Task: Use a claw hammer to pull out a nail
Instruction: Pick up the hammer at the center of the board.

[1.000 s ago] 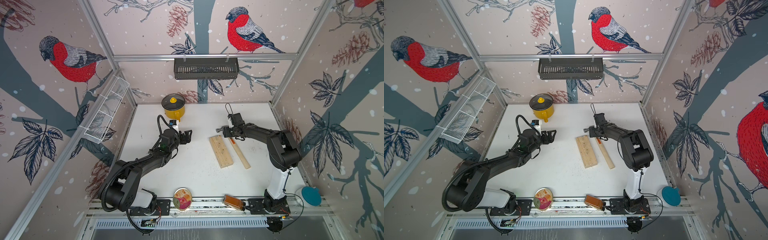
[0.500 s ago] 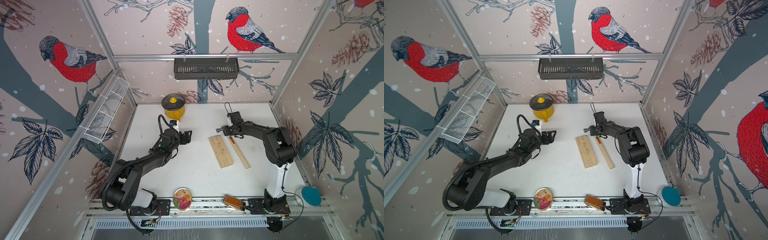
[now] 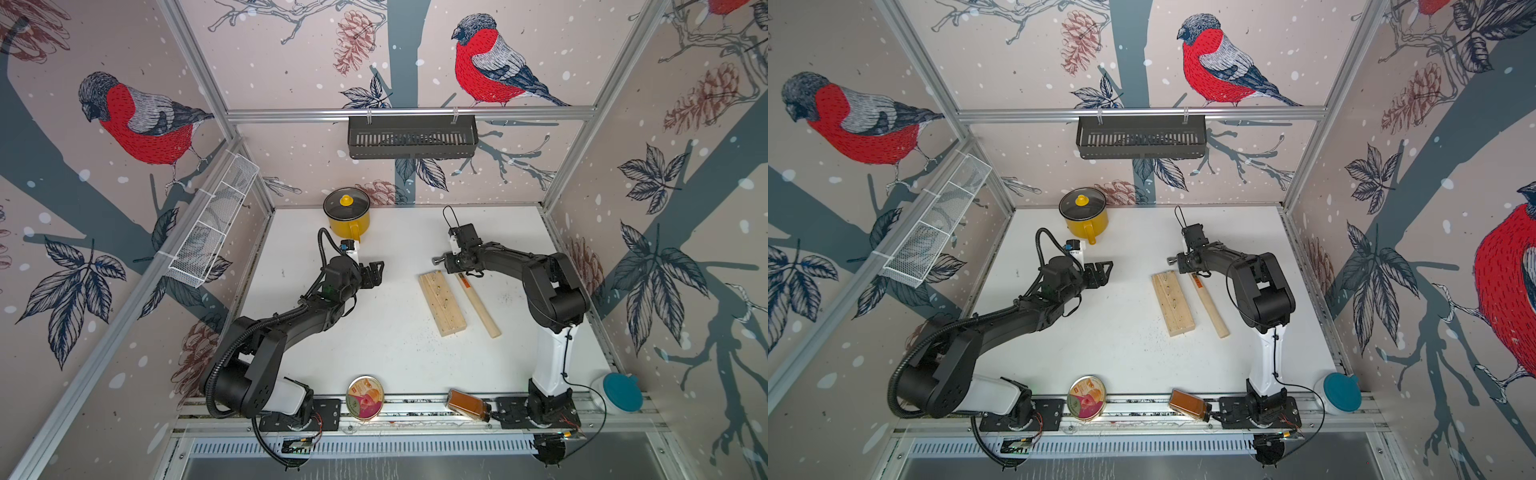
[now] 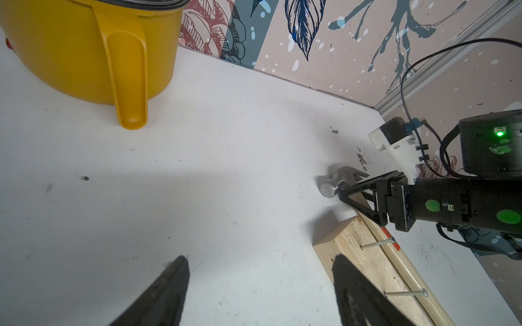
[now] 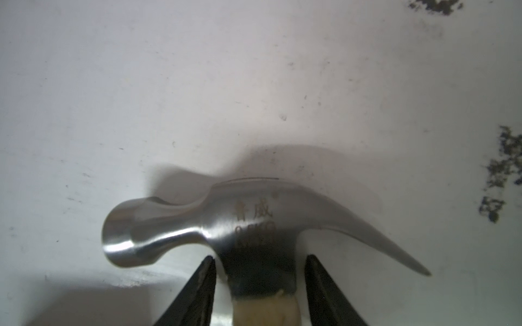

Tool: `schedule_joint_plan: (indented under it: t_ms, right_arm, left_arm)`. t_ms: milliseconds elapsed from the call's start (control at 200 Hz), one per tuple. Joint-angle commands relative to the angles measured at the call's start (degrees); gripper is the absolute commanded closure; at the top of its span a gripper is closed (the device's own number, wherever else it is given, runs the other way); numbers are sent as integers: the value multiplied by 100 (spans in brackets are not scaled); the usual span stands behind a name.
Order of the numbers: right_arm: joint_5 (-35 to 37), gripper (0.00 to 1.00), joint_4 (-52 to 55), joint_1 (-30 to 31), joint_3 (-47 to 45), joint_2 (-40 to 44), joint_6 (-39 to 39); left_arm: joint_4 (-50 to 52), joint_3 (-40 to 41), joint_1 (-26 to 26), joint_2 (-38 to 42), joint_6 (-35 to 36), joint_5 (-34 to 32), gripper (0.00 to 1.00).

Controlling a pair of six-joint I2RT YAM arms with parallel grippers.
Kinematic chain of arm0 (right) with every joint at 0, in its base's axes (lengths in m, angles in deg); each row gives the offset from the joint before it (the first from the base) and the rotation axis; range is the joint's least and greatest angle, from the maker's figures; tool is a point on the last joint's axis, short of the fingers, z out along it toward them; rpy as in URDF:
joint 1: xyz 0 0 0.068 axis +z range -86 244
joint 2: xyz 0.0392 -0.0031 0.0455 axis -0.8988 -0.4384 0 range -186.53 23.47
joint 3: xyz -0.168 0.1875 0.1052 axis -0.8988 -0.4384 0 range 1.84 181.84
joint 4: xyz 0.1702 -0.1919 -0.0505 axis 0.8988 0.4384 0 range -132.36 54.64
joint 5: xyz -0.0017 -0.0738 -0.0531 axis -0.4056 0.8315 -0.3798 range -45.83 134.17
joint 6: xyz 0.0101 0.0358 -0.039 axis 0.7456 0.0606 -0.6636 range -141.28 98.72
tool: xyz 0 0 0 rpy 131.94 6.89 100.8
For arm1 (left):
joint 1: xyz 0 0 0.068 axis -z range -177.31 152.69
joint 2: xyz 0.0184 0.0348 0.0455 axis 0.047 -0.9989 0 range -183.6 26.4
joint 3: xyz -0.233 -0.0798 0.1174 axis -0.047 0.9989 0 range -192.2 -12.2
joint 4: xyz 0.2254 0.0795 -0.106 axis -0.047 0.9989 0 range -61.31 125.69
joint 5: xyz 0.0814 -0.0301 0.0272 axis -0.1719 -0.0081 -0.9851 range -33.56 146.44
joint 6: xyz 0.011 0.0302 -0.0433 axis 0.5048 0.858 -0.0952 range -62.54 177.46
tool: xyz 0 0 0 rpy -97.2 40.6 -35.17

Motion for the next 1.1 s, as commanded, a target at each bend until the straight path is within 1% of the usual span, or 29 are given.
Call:
schedule_joint_plan:
  t_ms: [0, 80, 220, 295, 355, 460, 565, 735, 896, 1091]
  right_arm:
    - [84, 51, 182, 6, 82, -110, -67]
    - [76, 54, 201, 7, 107, -142, -115]
    - [67, 61, 175, -31, 66, -89, -122]
    - [47, 67, 167, -28, 54, -54, -139]
    - [32, 74, 125, -20, 27, 4, -156]
    - [203, 93, -146, -14, -172, 246, -107]
    - [413, 94, -443, -25, -430, 618, -92]
    - [469, 96, -794, -68, -716, 1142, -78]
    - [561, 96, -788, -30, -822, 1529, -117]
    - [809, 97, -703, 264, -968, 2198, -205]
  left_arm:
    - [-31, -55, 2, -27, -37, -44, 20]
    - [0, -61, -2, -27, -34, -71, 20]
    - [18, -67, -10, -23, -34, -89, 20]
    - [16, -70, -11, -27, -28, -89, 20]
    - [22, -77, -11, -35, -43, -82, 20]
    - [25, -97, -11, -66, -50, -55, 21]
    - [50, -114, -11, -62, -50, -62, 21]
    - [61, -116, -11, -54, -57, -55, 22]
    - [101, -127, -24, -27, -150, -30, 22]
    - [-113, -72, -20, 33, -307, 299, 23]
